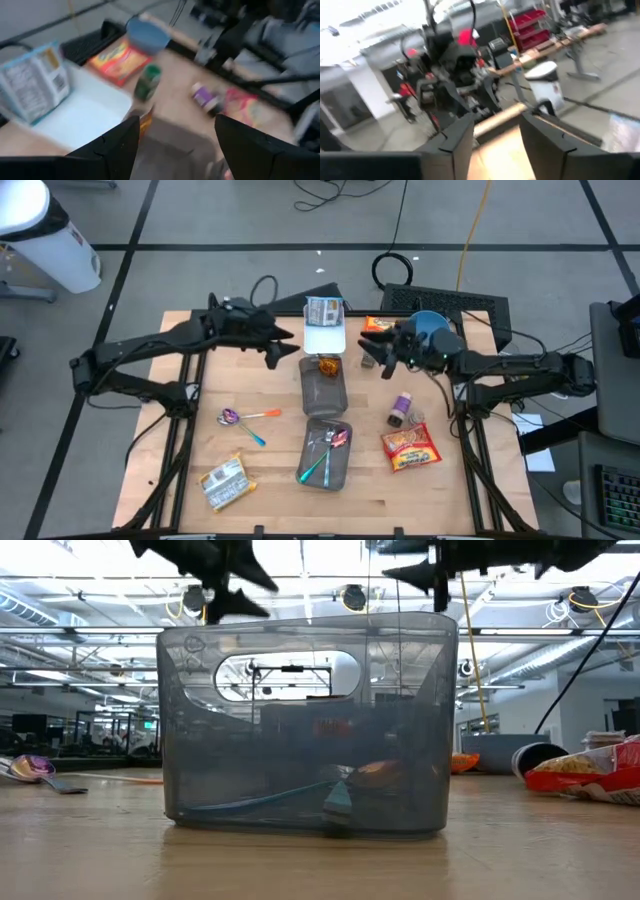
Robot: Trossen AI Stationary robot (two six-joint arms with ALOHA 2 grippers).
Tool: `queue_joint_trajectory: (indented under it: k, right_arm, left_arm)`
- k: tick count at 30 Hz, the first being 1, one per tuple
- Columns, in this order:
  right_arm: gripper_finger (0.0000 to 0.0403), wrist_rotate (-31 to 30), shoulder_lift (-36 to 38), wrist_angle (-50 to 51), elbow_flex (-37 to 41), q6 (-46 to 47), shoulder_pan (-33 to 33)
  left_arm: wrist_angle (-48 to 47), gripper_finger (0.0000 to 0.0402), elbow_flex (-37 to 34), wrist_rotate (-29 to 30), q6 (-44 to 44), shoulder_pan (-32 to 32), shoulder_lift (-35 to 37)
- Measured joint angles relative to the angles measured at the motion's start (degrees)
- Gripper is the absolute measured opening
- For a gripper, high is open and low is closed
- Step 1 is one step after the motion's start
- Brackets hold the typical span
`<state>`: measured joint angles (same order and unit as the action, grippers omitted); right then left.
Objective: Pick & Place Food Item
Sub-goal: Put the black seasoning bottle into the top black bin
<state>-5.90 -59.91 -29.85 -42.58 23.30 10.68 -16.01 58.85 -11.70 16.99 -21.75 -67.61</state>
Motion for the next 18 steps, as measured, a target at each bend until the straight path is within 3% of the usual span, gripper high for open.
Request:
queue_joint_trajectory:
  k: [7,10,13,15,18]
  right_arm:
    - [0.0227,11.6,-3.5,8.8,-15.2,-4.7,4.0]
    - [0.0253,18.3,-6.4,19.3,-24.0,-12.1,4.3]
    - [0.0273,23.7,-8.5,36.7,-32.6,-25.7,4.0]
    - [0.0281,22.9,-9.9,49.8,-38.2,-34.6,3.2]
    - [0.0285,15.3,-12.7,67.3,-45.6,-42.7,1.7]
  left_arm:
    - [3.1,0.0269,0.0,-0.3,4.9,2.6,3.5]
    - [3.4,0.0269,0.0,-0.3,6.1,4.3,3.3]
    - [3.8,0.0269,0.0,-0.3,6.1,6.0,3.2]
    - [3.6,0.0269,0.0,-0.3,6.2,7.0,3.0]
    - [3.6,0.0269,0.0,-0.3,6.2,8.5,3.0]
